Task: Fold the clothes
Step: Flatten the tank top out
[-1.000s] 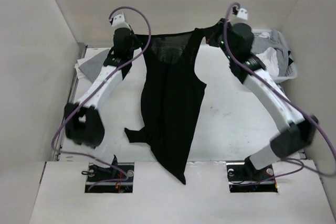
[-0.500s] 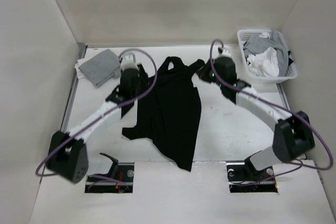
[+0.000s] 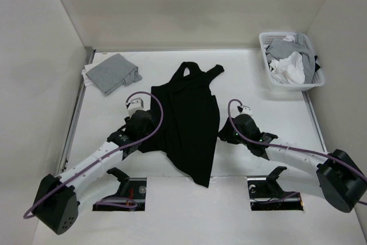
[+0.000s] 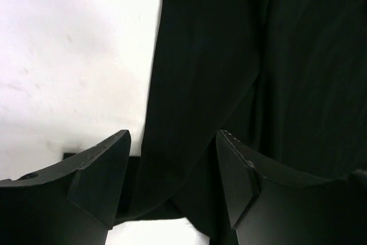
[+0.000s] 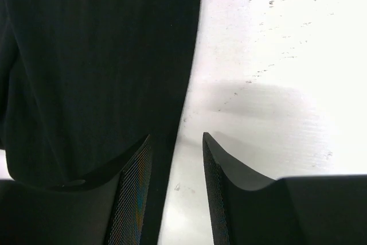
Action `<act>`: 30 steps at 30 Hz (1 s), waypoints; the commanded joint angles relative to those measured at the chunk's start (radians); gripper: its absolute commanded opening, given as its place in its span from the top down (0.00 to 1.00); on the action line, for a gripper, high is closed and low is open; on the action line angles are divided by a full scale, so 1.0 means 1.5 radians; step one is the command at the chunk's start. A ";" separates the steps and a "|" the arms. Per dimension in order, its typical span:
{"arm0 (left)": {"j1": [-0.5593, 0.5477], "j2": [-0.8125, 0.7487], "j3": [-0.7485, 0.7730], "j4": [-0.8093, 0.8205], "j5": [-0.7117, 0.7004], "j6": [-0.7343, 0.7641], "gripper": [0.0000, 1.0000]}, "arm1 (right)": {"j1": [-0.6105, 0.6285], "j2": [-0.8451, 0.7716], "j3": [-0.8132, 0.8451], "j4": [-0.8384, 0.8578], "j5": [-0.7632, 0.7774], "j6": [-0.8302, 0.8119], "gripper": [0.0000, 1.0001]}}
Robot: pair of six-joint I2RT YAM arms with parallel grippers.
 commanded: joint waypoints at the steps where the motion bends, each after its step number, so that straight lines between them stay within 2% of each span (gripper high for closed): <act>1: 0.016 0.047 -0.017 0.039 0.069 -0.024 0.40 | 0.003 0.016 0.005 0.061 -0.006 0.018 0.55; 4: 0.029 0.091 -0.017 0.080 0.107 -0.022 0.44 | -0.008 0.061 0.020 0.099 -0.050 0.016 0.55; 7: 0.039 0.134 -0.011 0.111 0.123 -0.017 0.52 | -0.031 0.126 0.037 0.139 -0.083 0.017 0.58; 10: 0.047 0.185 0.003 0.149 0.130 -0.007 0.66 | -0.050 0.176 0.054 0.182 -0.098 0.026 0.76; 13: 0.058 0.215 0.022 0.167 0.142 -0.005 0.87 | -0.057 0.178 0.067 0.209 -0.095 0.033 0.95; 15: 0.060 0.191 0.030 0.161 0.152 -0.009 0.93 | -0.054 0.140 0.064 0.207 -0.087 0.032 0.99; 18: 0.053 0.088 0.027 0.111 0.159 -0.025 0.97 | -0.054 0.036 0.037 0.168 -0.077 0.031 1.00; 24: 0.014 -0.168 0.053 -0.110 0.147 -0.123 0.97 | -0.050 -0.198 -0.003 -0.011 -0.064 0.020 1.00; 27: -0.001 -0.192 0.078 -0.145 0.136 -0.139 0.97 | -0.074 -0.212 0.011 -0.031 -0.062 -0.001 0.99; 30: 0.020 -0.115 0.111 -0.081 0.128 -0.102 0.96 | -0.120 -0.140 0.055 0.007 -0.082 -0.023 0.99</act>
